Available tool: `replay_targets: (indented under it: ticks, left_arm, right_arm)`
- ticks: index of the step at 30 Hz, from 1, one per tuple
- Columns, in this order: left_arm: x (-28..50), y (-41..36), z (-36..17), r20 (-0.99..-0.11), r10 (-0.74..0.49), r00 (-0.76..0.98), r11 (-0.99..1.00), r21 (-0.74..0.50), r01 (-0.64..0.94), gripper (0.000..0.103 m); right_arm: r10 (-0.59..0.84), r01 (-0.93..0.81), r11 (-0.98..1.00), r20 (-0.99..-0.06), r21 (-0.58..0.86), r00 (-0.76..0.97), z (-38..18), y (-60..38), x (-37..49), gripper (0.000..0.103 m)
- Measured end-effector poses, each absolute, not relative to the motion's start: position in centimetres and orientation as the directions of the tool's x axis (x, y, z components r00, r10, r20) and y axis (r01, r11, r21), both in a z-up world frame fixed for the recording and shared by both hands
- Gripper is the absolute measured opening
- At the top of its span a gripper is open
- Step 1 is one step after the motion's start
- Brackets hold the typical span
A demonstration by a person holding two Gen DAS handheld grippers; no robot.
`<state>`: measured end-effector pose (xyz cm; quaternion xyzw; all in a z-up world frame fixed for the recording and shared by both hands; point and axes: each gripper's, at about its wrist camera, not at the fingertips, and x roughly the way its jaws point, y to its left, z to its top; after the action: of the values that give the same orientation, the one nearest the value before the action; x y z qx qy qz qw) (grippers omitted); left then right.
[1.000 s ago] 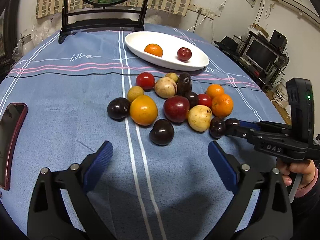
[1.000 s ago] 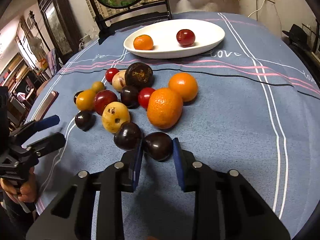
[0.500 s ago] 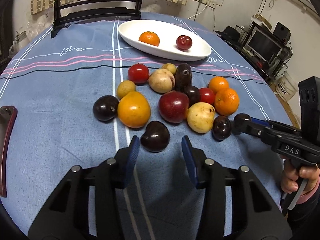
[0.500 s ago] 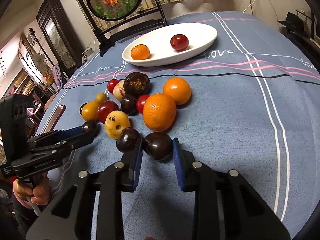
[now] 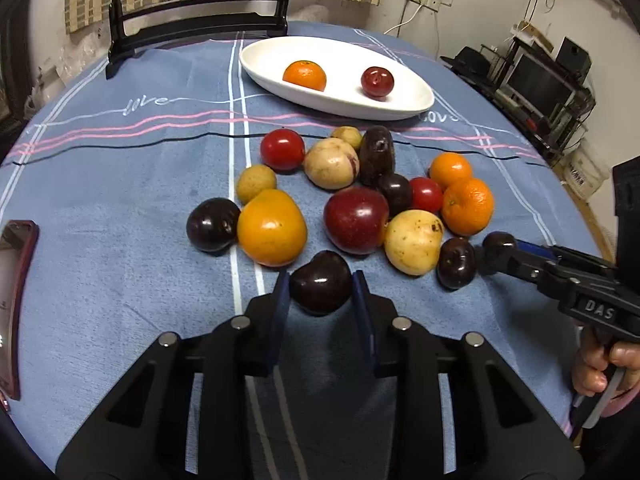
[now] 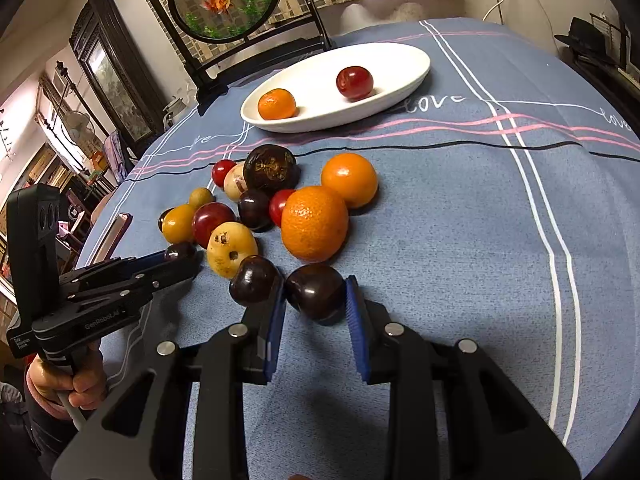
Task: Organize fruits
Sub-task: 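Grasp a dark plum with the right gripper while the left gripper grasps another dark plum, then lower both dark plums onto the white plate and open both grippers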
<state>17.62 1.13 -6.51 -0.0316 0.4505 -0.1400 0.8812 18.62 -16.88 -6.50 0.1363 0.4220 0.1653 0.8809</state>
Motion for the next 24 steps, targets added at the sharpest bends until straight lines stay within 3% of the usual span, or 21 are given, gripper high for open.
replay_targets:
  ticks: [9,16,24]
  left_arm:
    - [17.1,1.8,-3.3,-0.715,-0.379,0.588,0.924,-0.261,0.278,0.031]
    - [24.4,0.6,1.0,-0.649,-0.375,0.662,0.926,-0.232,0.297,0.031]
    - [37.7,0.1,0.3,-0.727,-0.275,0.629,0.961,-0.18,0.212,0.031]
  right_arm:
    - [0.43,-0.25,0.901,-0.65,0.354,0.626,-4.2,-15.9,18.9,0.03]
    - [0.387,-0.236,0.915,-0.547,0.327,0.742,0.0,-16.1,25.9,0.03]
    - [0.303,-0.172,0.951,-0.653,0.259,0.694,-2.4,-15.5,35.4,0.03]
